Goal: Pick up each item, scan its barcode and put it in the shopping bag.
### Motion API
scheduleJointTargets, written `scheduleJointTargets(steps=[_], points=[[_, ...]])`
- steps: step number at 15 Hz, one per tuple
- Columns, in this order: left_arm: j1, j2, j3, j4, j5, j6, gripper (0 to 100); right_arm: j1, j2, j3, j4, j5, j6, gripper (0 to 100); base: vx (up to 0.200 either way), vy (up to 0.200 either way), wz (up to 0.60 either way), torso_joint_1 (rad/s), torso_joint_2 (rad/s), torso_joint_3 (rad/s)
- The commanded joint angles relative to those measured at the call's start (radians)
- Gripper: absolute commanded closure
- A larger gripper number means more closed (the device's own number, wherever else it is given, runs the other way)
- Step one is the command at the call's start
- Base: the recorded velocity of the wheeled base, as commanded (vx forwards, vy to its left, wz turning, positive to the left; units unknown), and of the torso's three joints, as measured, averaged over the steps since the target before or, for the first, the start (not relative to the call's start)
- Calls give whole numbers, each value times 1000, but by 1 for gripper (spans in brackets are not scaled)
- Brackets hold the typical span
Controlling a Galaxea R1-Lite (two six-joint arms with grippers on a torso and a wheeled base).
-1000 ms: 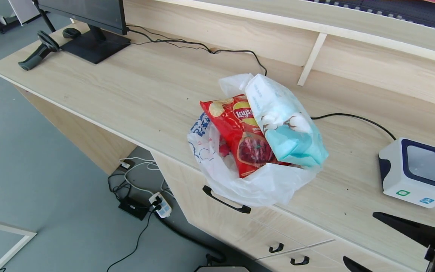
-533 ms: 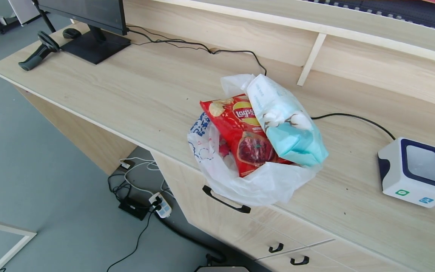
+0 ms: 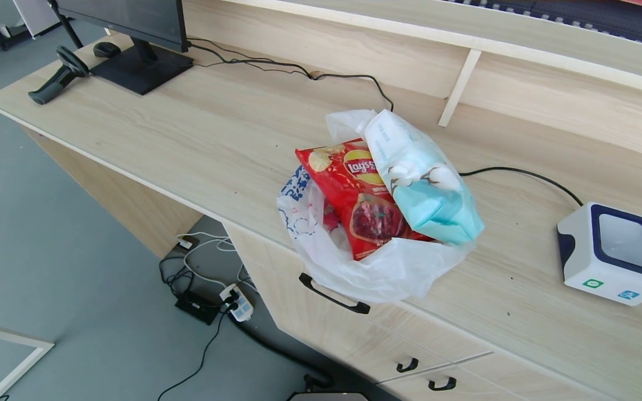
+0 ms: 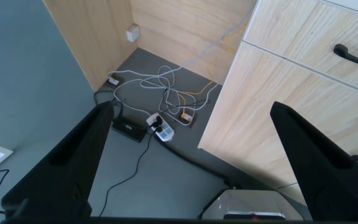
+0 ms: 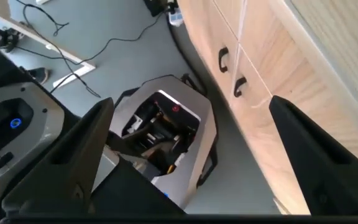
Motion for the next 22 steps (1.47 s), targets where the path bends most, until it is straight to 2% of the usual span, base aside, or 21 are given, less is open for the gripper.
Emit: scheduleJointTargets(steps=[1,3,4,5,6,8,10,22], points=[[0,0,0,0,0,-1,0,-148,64,7,1,-20,2,0,0,0,0,0,0,0],[0,0,0,0,0,-1,0,-316,28,7,1,-24,-2,0,0,0,0,0,0,0],[0,0,0,0,0,-1,0,-459,24,7,1,-24,-3,0,0,0,0,0,0,0],[0,0,0,0,0,1,0,-560,-5,7,1,-23,-14,0,0,0,0,0,0,0],[0,0,0,0,0,-1,0,-579,-27,7,0,-23,-15,0,0,0,0,0,0,0],[0,0,0,-3,0,-1,0,-605,-272,6,0,-24,-32,0,0,0,0,0,0,0],[0,0,0,-5,0,-1,0,-674,-409,7,0,-24,-25,0,0,0,0,0,0,0],[0,0,0,-2,0,-1,0,-668,-407,6,1,-26,8,0,0,0,0,0,0,0]])
